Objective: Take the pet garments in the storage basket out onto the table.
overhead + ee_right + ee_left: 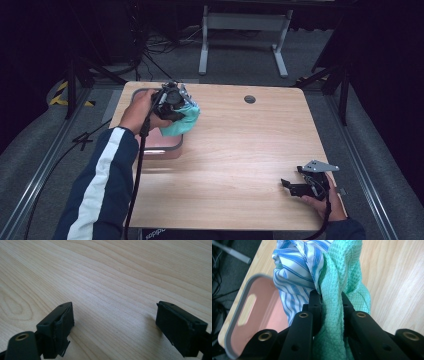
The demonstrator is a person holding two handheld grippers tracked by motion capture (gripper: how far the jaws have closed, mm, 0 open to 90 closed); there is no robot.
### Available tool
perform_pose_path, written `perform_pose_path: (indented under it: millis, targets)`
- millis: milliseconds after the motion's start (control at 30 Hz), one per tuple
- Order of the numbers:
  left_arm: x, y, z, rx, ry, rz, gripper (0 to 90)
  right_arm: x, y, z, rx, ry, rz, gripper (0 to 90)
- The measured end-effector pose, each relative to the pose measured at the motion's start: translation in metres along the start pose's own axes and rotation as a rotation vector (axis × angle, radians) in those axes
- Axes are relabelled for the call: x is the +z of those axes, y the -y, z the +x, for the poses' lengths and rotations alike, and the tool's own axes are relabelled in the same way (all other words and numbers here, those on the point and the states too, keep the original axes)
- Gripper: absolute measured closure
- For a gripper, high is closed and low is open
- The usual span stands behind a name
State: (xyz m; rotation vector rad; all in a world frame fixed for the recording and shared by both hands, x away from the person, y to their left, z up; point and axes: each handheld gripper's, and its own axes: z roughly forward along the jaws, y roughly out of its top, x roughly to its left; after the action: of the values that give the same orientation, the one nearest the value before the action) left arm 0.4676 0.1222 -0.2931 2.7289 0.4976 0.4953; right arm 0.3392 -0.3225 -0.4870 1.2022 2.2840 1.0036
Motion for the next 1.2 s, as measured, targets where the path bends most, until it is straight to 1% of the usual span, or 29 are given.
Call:
perform_pose_path:
  millis: [33, 100, 133, 167, 233, 300, 333, 367, 400, 433, 467, 500, 533, 567, 600, 633, 700, 733, 767, 833, 900, 933, 967, 1000, 1100, 1167, 1200]
  targets:
    - [0.001, -0.003, -0.001, 0.012, 0.002, 0.002, 78.6, 0.000, 0.000, 0.000, 0.000, 0.000, 0.000, 15.3]
    - [0.004, -0.011, -0.006, 0.029, 0.019, 0.004, 78.6, 0.000, 0.000, 0.000, 0.000, 0.000, 0.000, 15.4]
    - [0.006, -0.014, -0.009, 0.024, 0.021, 0.003, 78.6, 0.000, 0.000, 0.000, 0.001, -0.001, 0.000, 15.3]
    - [0.006, -0.014, -0.009, 0.024, 0.021, 0.003, 78.6, 0.000, 0.000, 0.000, 0.001, -0.001, 0.000, 15.3]
    - [0.010, -0.020, -0.011, 0.040, 0.032, 0.001, 78.6, 0.000, 0.000, 0.000, 0.001, -0.001, 0.000, 15.4]
    - [0.016, -0.027, -0.016, 0.069, 0.050, 0.014, 78.6, 0.000, 0.000, 0.000, 0.001, -0.001, 0.000, 15.3]
    - [0.019, -0.029, -0.018, 0.080, 0.052, 0.005, 78.5, 0.000, 0.000, 0.000, 0.001, -0.001, 0.000, 15.3]
    - [0.019, -0.029, -0.018, 0.080, 0.052, 0.005, 78.6, 0.000, 0.000, 0.000, 0.001, -0.001, 0.000, 15.3]
    - [0.023, -0.033, -0.022, 0.080, 0.062, 0.009, 78.6, 0.000, 0.000, 0.000, 0.000, 0.000, 0.000, 15.3]
    - [0.025, -0.036, -0.023, 0.098, 0.071, 0.015, 78.6, 0.000, 0.000, 0.000, 0.001, -0.001, 0.000, 15.3]
    - [0.027, -0.038, -0.026, 0.085, 0.075, 0.011, 78.6, 0.000, 0.000, 0.000, 0.000, 0.000, 0.000, 15.3]
    - [0.029, -0.040, -0.027, 0.094, 0.083, 0.008, 78.5, 0.000, 0.000, 0.000, 0.000, 0.000, 0.000, 15.3]
    - [0.029, -0.040, -0.027, 0.094, 0.083, 0.008, 78.5, 0.000, 0.000, 0.000, 0.000, 0.000, 0.000, 15.3]
    - [0.034, -0.046, -0.032, 0.117, 0.089, 0.010, 78.5, 0.000, 0.000, 0.000, 0.001, 0.000, 0.000, 15.3]
    - [0.034, -0.046, -0.032, 0.117, 0.089, 0.010, 78.5, 0.000, 0.000, 0.000, 0.000, 0.000, 0.000, 15.3]
    - [0.039, -0.052, -0.037, 0.130, 0.102, 0.021, 78.5, 0.000, 0.000, 0.000, 0.000, 0.000, 0.000, 15.4]
    - [0.047, -0.058, -0.043, 0.135, 0.113, 0.009, 78.5, 0.000, 0.000, 0.000, 0.002, -0.001, 0.000, 15.4]
    - [0.047, -0.058, -0.043, 0.135, 0.113, 0.009, 78.5, 0.000, 0.000, 0.000, 0.002, -0.001, 0.000, 15.4]
    - [0.050, -0.061, -0.045, 0.138, 0.123, 0.005, 78.5, 0.000, 0.000, 0.000, 0.001, -0.001, 0.000, 15.3]
    - [0.058, -0.067, -0.051, 0.150, 0.138, 0.008, 78.4, 0.000, 0.000, 0.000, 0.001, -0.001, 0.000, 15.3]
    - [0.063, -0.071, -0.054, 0.160, 0.149, 0.005, 78.5, 0.000, 0.000, 0.000, 0.002, -0.001, 0.000, 15.4]
    - [0.069, -0.075, -0.058, 0.171, 0.153, 0.006, 78.4, 0.000, 0.000, 0.000, 0.001, -0.001, 0.000, 15.4]
    - [0.069, -0.075, -0.058, 0.171, 0.153, 0.006, 78.4, 0.000, 0.000, 0.000, 0.001, -0.001, 0.000, 15.4]
    - [0.073, -0.077, -0.061, 0.162, 0.159, -0.003, 78.4, 0.000, 0.000, 0.000, 0.001, -0.001, 0.000, 15.4]
    - [0.086, -0.082, -0.067, 0.176, 0.186, 0.023, 78.4, 0.000, 0.000, 0.000, 0.001, -0.001, 0.000, 15.4]
    - [0.089, -0.082, -0.069, 0.178, 0.190, 0.018, 78.4, 0.000, 0.000, 0.000, 0.001, -0.001, 0.000, 15.4]
    - [0.093, -0.083, -0.070, 0.183, 0.199, 0.024, 78.3, 0.000, 0.000, 0.000, 0.001, -0.001, 0.000, 15.4]
